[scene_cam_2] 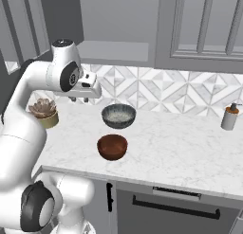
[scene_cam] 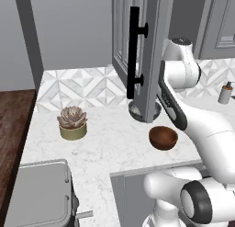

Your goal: Pick up the bowls on the counter and stack them on top of one another in the open cabinet. Place the smaller bowl on top of the larger bowl.

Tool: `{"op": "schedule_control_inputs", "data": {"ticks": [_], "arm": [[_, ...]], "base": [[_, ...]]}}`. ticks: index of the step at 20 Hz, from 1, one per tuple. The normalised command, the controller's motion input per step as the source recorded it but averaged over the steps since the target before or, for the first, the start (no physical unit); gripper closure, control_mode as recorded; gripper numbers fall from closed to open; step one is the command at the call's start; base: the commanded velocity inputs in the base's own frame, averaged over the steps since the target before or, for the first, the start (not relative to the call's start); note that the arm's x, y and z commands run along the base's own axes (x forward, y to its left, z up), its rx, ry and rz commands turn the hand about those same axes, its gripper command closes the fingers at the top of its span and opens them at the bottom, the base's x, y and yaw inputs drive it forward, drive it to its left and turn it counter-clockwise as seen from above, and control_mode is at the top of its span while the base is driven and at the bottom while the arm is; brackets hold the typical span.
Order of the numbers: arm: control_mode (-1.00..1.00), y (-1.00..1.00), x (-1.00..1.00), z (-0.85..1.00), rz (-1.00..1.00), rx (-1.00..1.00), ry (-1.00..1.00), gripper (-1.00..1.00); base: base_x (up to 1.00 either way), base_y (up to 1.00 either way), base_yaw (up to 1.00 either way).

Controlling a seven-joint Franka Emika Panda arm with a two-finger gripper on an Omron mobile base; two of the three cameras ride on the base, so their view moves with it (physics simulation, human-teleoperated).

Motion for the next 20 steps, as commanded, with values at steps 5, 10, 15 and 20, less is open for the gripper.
{"op": "schedule_control_inputs", "data": {"ticks": [5,10,15,20], "arm": [[-1.0,-0.36,-0.14,-0.03,-0.06,0.09,0.0,-1.0],[-1.0,-1.0,-0.44,-0.53,-0.31,0.28,0.0,-1.0],[-1.0,-1.0,-0.12,-0.8,-0.34,0.18,0.07,-1.0],[-1.0,-0.45,0.24,-0.78,-0.19,-0.01,0.1,-1.0]], "base": [[0.0,0.0,0.0],[0.0,0.0,0.0],[0.0,0.0,0.0],[0.0,0.0,0.0]]}}
